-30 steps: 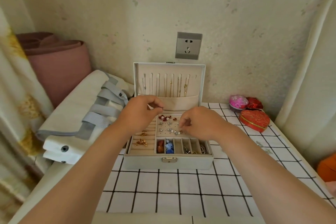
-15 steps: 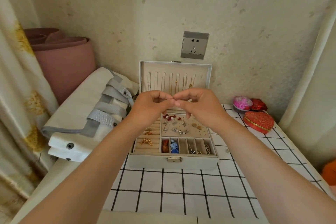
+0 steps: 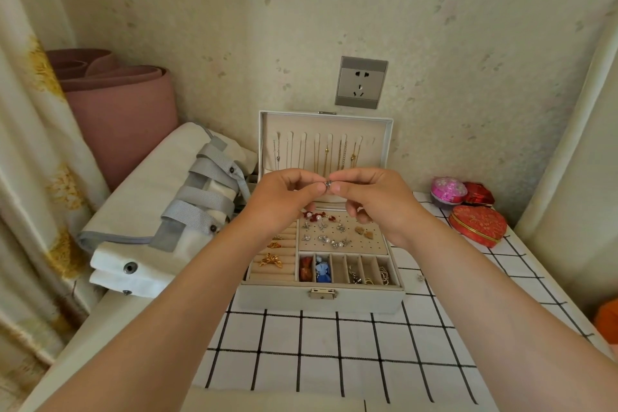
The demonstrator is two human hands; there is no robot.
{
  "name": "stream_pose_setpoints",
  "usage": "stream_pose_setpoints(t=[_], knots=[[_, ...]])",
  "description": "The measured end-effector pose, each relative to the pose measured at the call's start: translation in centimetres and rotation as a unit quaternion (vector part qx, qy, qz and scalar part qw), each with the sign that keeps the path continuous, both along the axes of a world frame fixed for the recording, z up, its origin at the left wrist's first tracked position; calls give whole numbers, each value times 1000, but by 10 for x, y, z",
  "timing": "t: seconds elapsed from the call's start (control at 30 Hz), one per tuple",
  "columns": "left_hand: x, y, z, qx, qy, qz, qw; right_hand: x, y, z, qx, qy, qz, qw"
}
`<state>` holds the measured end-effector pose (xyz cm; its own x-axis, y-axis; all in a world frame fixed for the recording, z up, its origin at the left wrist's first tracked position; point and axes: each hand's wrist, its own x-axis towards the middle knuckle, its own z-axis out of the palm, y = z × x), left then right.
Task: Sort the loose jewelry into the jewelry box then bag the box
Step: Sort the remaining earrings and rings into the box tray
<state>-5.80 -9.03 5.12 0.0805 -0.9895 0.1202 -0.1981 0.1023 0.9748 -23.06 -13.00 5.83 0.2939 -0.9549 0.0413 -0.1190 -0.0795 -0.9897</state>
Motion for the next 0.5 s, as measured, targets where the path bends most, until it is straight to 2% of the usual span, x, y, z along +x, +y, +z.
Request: stream_pose_setpoints(t=[0.13, 0.37, 0.43, 0.5], knots=[[-3, -1, -2, 4, 2, 10, 1000, -3, -1, -1, -29, 22, -1, 999], [-13, -3, -9, -9, -35, 17, 999, -12, 0, -8, -133, 126, -21, 983], [-16, -5, -13, -18, -81, 5, 997, -16, -2, -12, -146, 145, -33, 978], [-19, -5, -20, -33, -197, -18, 980, -23, -5, -17, -155, 182, -52, 970]])
